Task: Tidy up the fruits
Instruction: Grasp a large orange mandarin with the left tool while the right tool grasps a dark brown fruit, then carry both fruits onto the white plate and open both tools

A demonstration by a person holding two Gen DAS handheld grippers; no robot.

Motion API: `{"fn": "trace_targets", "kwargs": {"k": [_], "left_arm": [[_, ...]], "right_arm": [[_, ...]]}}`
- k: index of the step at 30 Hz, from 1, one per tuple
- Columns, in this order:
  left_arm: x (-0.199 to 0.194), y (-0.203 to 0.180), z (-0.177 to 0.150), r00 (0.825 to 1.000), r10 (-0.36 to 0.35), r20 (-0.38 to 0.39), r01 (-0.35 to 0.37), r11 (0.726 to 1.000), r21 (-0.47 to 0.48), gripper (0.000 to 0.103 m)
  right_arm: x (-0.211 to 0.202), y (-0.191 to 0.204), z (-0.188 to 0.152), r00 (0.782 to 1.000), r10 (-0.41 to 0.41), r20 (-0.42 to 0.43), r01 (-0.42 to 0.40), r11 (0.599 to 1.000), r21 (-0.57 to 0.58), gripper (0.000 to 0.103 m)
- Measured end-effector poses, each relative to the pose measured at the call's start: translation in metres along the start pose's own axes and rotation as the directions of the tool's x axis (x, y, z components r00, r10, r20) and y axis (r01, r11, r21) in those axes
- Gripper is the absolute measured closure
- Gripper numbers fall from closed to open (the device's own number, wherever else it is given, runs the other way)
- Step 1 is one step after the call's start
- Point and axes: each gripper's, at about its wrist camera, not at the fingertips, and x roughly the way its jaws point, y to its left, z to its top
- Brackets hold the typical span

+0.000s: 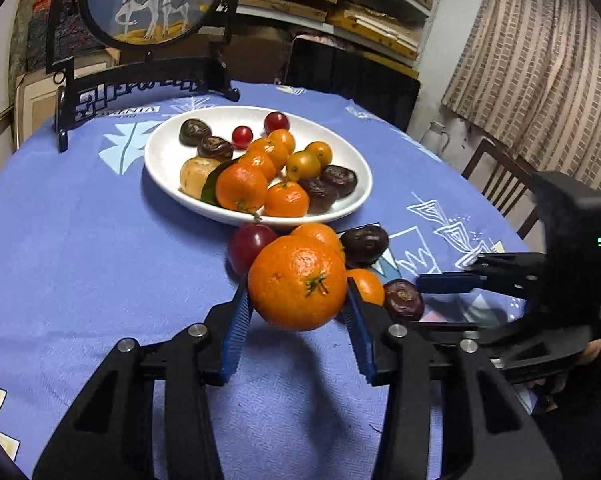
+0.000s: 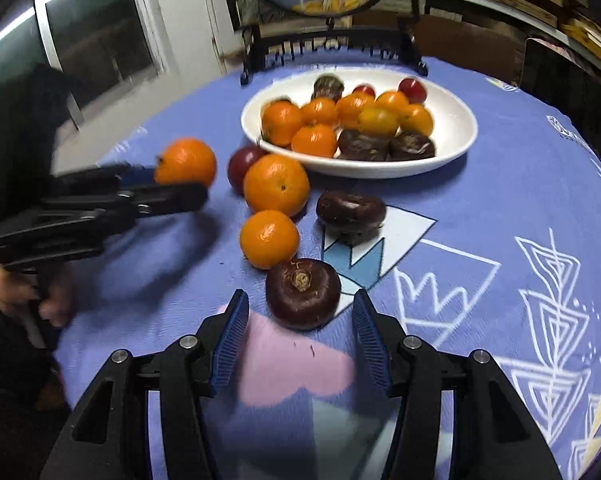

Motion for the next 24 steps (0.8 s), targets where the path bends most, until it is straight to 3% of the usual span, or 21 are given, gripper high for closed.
{"fn": "trace_targets", "kwargs": {"k": [1, 2, 6, 14, 19, 24], "left_arm": [[-0.001, 0.0, 0.0, 1.0, -0.005, 0.004, 0.005, 1.0, 0.0, 0.059], [-0.001, 0.0, 0.0, 1.0, -0.009, 0.005, 0.009, 1.0, -0.003, 0.059], [-0.002, 0.004, 0.001, 1.0, -0.016, 0.012, 0.017, 1.0, -0.023, 0.059], [-0.012, 0.005, 0.014, 1.0, -0.01, 0.028, 0.011, 0.999, -0.037, 0.059], [-0.007, 0.01, 0.064, 0.999, 0.028, 0.04, -0.027, 0.999, -0.028, 0.059], [0.03, 0.022, 0.11, 0.998, 0.066, 0.024, -0.065, 0.997, -0.036, 0.059]], "right_arm": [[0.004, 0.001, 0.003, 1.0, -0.013, -0.007, 0.013, 1.0, -0.002, 0.052], [0.006, 0.0, 0.005, 1.0, -0.019, -0.012, 0.019, 1.0, 0.002, 0.062], [-0.001, -0.006, 0.005, 1.0, 0.002, 0.024, -0.003, 0.999, 0.042, 0.063], [-0.056, -0.045, 0.015, 0.983, 0.06, 0.171, -0.085, 0.986, 0.144, 0.063], [-0.065, -0.073, 0.063, 0.974, 0.054, 0.22, -0.09, 0.983, 0.158, 0.063], [-0.031, -0.096, 0.119, 0.97, 0.037, 0.241, -0.086, 0.977, 0.196, 0.063]]}}
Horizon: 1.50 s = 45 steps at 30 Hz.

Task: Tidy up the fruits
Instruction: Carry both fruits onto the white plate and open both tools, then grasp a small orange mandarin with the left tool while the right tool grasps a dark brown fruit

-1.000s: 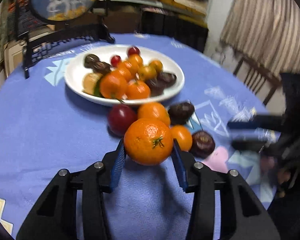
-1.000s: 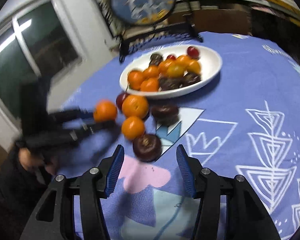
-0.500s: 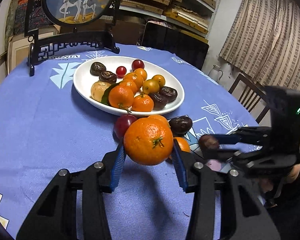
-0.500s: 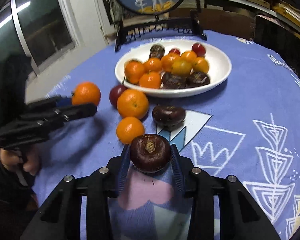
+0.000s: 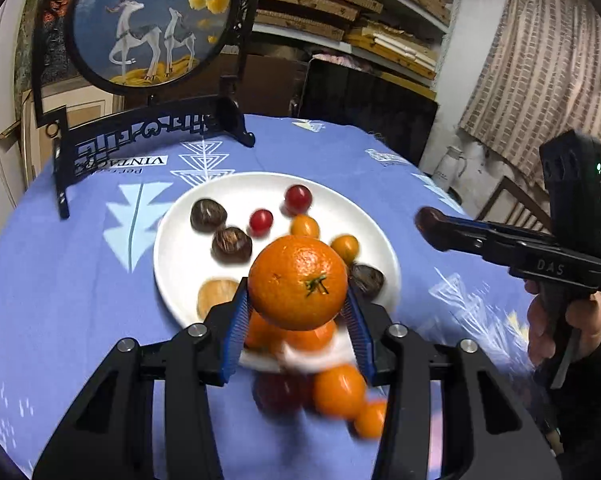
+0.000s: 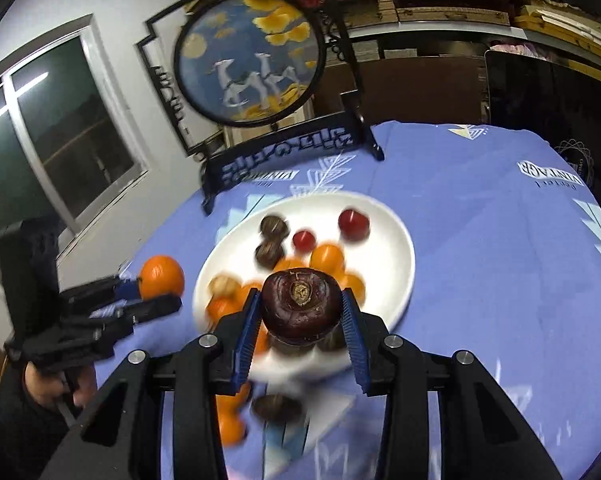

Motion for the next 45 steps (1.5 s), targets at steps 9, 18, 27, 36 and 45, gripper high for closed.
{"fn": "trace_targets", "kwargs": {"k": [9, 18, 27, 36, 45], "left_arm": [[0.038, 0.016, 0.008, 0.999, 0.041, -0.016, -0.041, 0.998, -0.053, 0.032], [-0.012, 0.019, -0.052, 1.0, 0.016, -0.001, -0.016, 0.995, -0.103, 0.022], [-0.035, -0.028, -0.116, 0.996, 0.0, -0.087, 0.001, 1.0, 0.015, 0.022], [-0.028, -0.068, -0.13, 0.992, 0.06, -0.11, -0.049, 0.994, 0.102, 0.022], [0.013, -0.092, -0.119, 0.976, 0.086, -0.202, -0.069, 0.993, 0.093, 0.049]], "right_arm": [[0.051, -0.015, 0.017, 0.999, -0.024, 0.044, 0.021, 0.998, 0.063, 0.043], [0.007, 0.012, -0.064, 0.998, 0.02, -0.053, -0.022, 0.999, -0.039, 0.043], [0.014, 0.019, -0.098, 0.99, -0.019, -0.137, 0.009, 0.997, -0.077, 0.043], [0.049, 0.024, -0.097, 0.983, 0.015, -0.181, -0.025, 0.998, -0.053, 0.06], [0.012, -0.019, -0.091, 0.993, 0.107, -0.039, -0.104, 0.991, 0.081, 0.06]]}}
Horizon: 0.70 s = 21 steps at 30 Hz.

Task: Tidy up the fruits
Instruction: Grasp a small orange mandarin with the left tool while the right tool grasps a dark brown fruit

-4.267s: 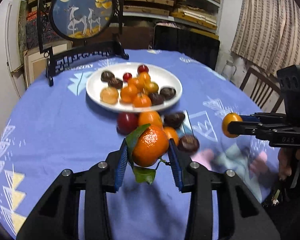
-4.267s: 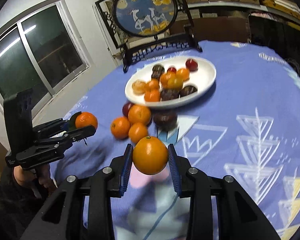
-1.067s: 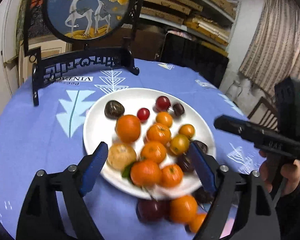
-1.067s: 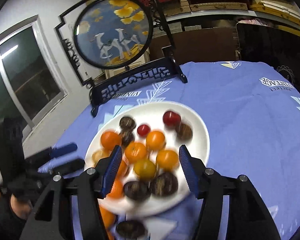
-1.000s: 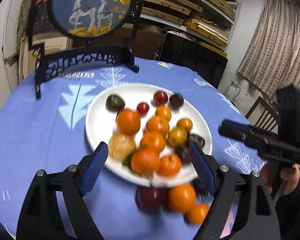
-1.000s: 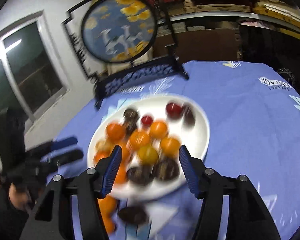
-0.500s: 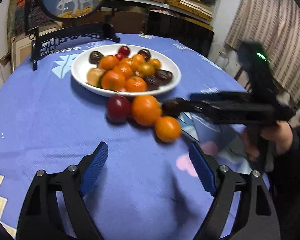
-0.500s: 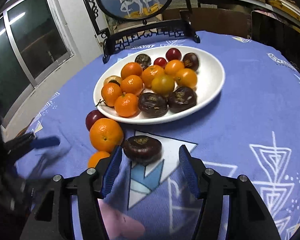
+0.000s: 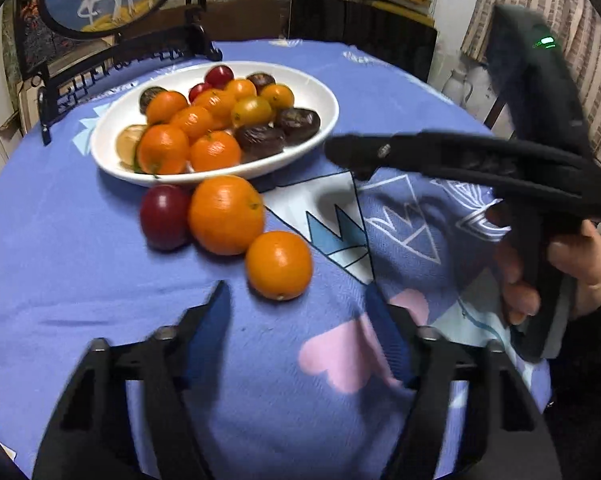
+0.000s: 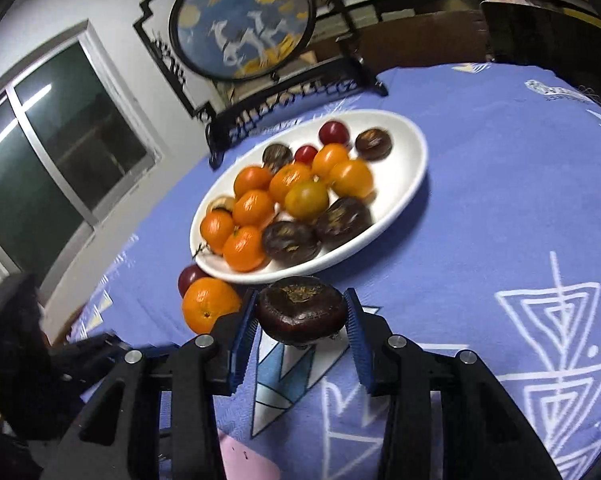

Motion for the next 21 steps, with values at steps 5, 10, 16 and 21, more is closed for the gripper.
{"fn": "trace_targets", "kwargs": {"k": [5, 10, 16, 21], "left_arm": [[0.008, 0.008, 0.008, 1.0, -0.015, -0.004, 0.015, 0.997, -0.077, 0.068], [0.012, 0.009, 0.012, 1.0, 0.021, -0.01, -0.021, 0.994, -0.107, 0.06], [0.015, 0.005, 0.017, 0.999, 0.035, -0.014, -0.036, 0.993, -0.116, 0.051], [0.017, -0.001, 0.017, 1.0, 0.011, -0.002, -0.011, 0.993, -0.116, 0.053]], "right_arm": [[-0.004, 0.0, -0.001, 1.0, 0.016, 0.008, -0.016, 1.0, -0.004, 0.06], [-0.004, 0.005, -0.002, 0.999, 0.031, 0.004, -0.031, 0.999, -0.021, 0.06], [-0.006, 0.007, -0.003, 0.999, 0.036, 0.011, -0.035, 0.999, -0.033, 0.06], [-0.007, 0.005, -0.003, 0.999, 0.037, 0.019, -0.036, 0.999, -0.024, 0.06]]}}
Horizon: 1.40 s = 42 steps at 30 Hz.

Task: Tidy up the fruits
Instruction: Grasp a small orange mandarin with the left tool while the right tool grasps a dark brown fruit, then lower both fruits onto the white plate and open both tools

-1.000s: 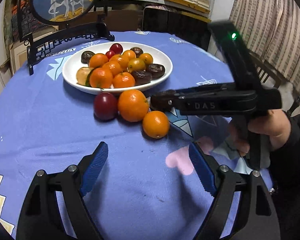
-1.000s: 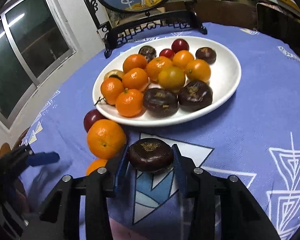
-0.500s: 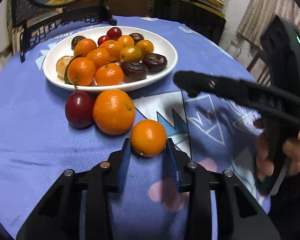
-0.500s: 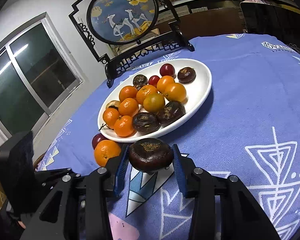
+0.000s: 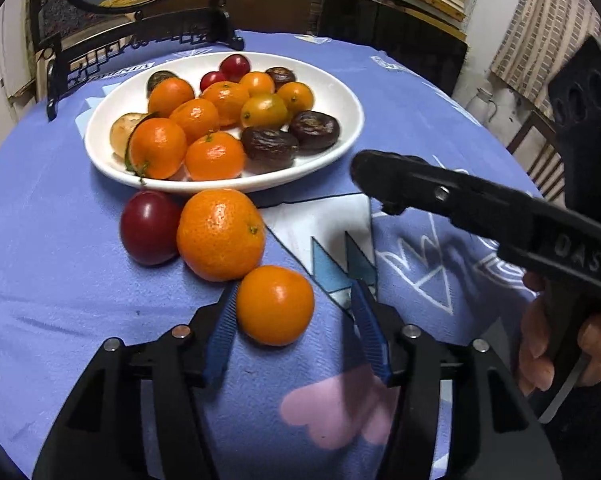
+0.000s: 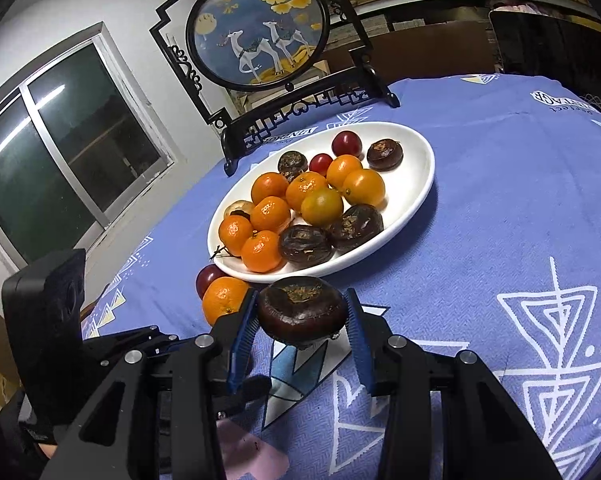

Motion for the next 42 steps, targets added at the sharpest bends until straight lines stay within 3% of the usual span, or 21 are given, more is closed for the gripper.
{"fn": "trace_targets", "kwargs": {"k": [1, 2, 9, 16, 21, 24, 28, 33, 34, 35, 37, 39, 42], "left_arm": [[0.0, 0.001, 0.0, 1.0, -0.015, 0.001, 0.015, 1.0, -0.002, 0.066], [-0.001, 0.001, -0.001, 0.999, -0.035, -0.004, 0.035, 0.999, -0.005, 0.068], [-0.018, 0.004, -0.018, 0.993, -0.115, 0.01, 0.115, 0.993, -0.016, 0.068], [-0.056, 0.021, -0.02, 0.984, -0.151, 0.099, 0.155, 0.987, -0.033, 0.068], [-0.076, 0.049, 0.018, 0.975, -0.139, 0.172, 0.145, 0.989, -0.022, 0.068], [-0.072, 0.066, 0.051, 0.973, -0.117, 0.198, 0.122, 0.992, -0.013, 0.068], [-0.047, 0.097, 0.095, 0.975, -0.1, 0.2, 0.114, 0.992, -0.056, 0.068], [-0.001, 0.124, 0.135, 0.982, -0.096, 0.16, 0.115, 0.987, -0.112, 0.068], [0.006, 0.125, 0.138, 0.984, -0.102, 0.148, 0.12, 0.986, -0.117, 0.066], [0.011, 0.127, 0.141, 0.984, -0.106, 0.142, 0.123, 0.985, -0.123, 0.054], [0.015, 0.13, 0.139, 0.983, -0.112, 0.148, 0.132, 0.982, -0.136, 0.043], [0.005, 0.128, 0.131, 0.977, -0.123, 0.175, 0.146, 0.981, -0.125, 0.038], [-0.019, 0.129, 0.112, 0.969, -0.102, 0.224, 0.133, 0.983, -0.128, 0.023]], "right_arm": [[0.0, -0.001, 0.0, 1.0, 0.0, 0.0, 0.0, 1.0, 0.005, 0.06], [-0.001, -0.002, -0.001, 1.0, 0.0, 0.0, 0.0, 1.0, 0.008, 0.06], [-0.002, -0.001, -0.001, 1.0, 0.003, 0.007, -0.003, 1.0, 0.01, 0.06], [-0.006, 0.0, -0.001, 0.999, 0.016, 0.03, -0.017, 0.999, 0.031, 0.06], [-0.02, 0.011, 0.011, 0.999, 0.04, 0.031, -0.042, 0.998, 0.049, 0.06], [-0.03, 0.021, 0.038, 0.999, 0.022, 0.043, -0.023, 0.999, 0.023, 0.06], [-0.02, 0.019, 0.077, 0.998, -0.028, 0.049, 0.028, 1.0, 0.007, 0.06], [0.03, -0.001, 0.113, 0.997, -0.078, 0.011, 0.078, 0.996, 0.041, 0.06], [0.041, -0.004, 0.118, 0.995, -0.095, 0.01, 0.094, 0.995, 0.04, 0.058], [0.05, -0.005, 0.122, 0.995, -0.096, 0.008, 0.096, 0.995, 0.039, 0.057], [0.058, -0.003, 0.126, 0.992, -0.125, 0.022, 0.125, 0.992, 0.029, 0.048], [0.054, 0.002, 0.123, 0.993, -0.113, 0.04, 0.112, 0.994, 0.018, 0.047], [0.04, 0.014, 0.106, 0.992, -0.117, 0.044, 0.117, 0.993, -0.011, 0.047]]}}
